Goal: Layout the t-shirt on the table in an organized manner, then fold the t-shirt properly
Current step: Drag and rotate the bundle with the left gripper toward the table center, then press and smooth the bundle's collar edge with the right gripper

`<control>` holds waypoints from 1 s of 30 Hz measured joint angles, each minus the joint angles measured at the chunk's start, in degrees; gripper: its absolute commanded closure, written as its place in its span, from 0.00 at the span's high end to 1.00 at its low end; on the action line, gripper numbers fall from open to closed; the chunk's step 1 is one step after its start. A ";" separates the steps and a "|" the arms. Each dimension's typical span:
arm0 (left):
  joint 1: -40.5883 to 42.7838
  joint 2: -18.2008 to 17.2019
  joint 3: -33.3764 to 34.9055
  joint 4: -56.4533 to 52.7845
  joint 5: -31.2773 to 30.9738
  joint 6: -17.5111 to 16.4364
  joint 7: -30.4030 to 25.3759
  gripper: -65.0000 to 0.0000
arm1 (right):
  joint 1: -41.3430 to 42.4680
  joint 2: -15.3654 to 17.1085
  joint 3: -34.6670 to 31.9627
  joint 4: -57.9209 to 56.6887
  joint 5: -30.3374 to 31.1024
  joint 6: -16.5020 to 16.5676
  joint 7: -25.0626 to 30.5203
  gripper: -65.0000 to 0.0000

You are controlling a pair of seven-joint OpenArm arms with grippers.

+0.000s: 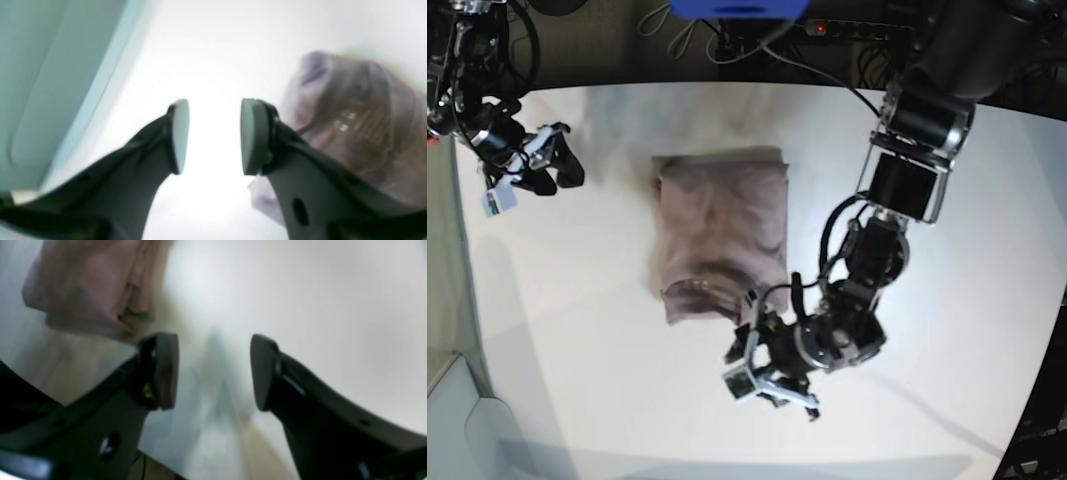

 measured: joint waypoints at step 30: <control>45.00 -0.46 -54.64 42.23 0.15 -0.15 16.35 0.01 | 35.93 -6.12 -34.95 -33.77 -0.33 0.11 6.75 0.00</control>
